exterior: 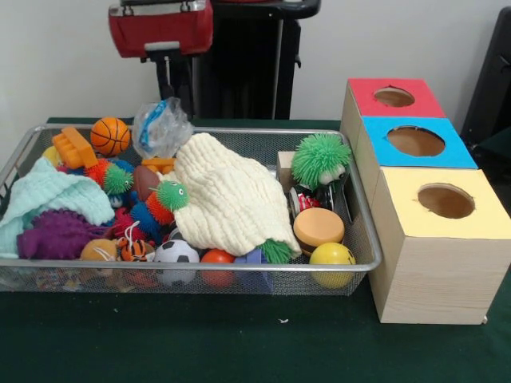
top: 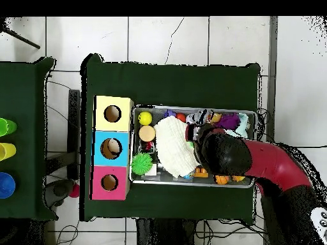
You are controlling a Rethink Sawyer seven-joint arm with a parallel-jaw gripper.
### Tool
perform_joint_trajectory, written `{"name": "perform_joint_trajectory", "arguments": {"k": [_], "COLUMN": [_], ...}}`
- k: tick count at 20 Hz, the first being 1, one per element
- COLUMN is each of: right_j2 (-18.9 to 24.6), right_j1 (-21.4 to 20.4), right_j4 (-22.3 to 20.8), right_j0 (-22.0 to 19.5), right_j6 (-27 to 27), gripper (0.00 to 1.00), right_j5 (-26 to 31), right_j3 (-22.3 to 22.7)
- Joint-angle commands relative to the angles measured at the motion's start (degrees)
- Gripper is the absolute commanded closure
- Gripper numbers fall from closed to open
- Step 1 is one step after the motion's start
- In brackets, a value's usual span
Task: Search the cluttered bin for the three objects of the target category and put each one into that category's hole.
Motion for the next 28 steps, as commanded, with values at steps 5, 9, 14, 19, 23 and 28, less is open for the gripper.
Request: {"name": "perform_joint_trajectory", "arguments": {"k": [5, 9, 14, 19, 23, 28], "right_j2": [8.84, 9.40, 10.14, 8.25, 7.57, 10.47], "right_j1": [0.54, -1.17, -2.45, -3.42, -2.46, -2.01], "right_j4": [13.92, 18.44, 22.35, 25.06, 26.18, 30.24], "right_j0": [0.24, 1.48, 3.09, 6.28, 8.16, 7.99], "right_j6": [9.76, 11.98, 12.17, 13.76, 13.89, 15.00], "gripper": [1.00, 1.00, 1.00, 1.00, 1.00, 1.00], "right_j5": [-0.06, -0.86, -1.50, -2.59, -5.26, -9.27], "right_j3": [9.20, 11.48, 13.24, 13.74, 14.08, 16.61]}}
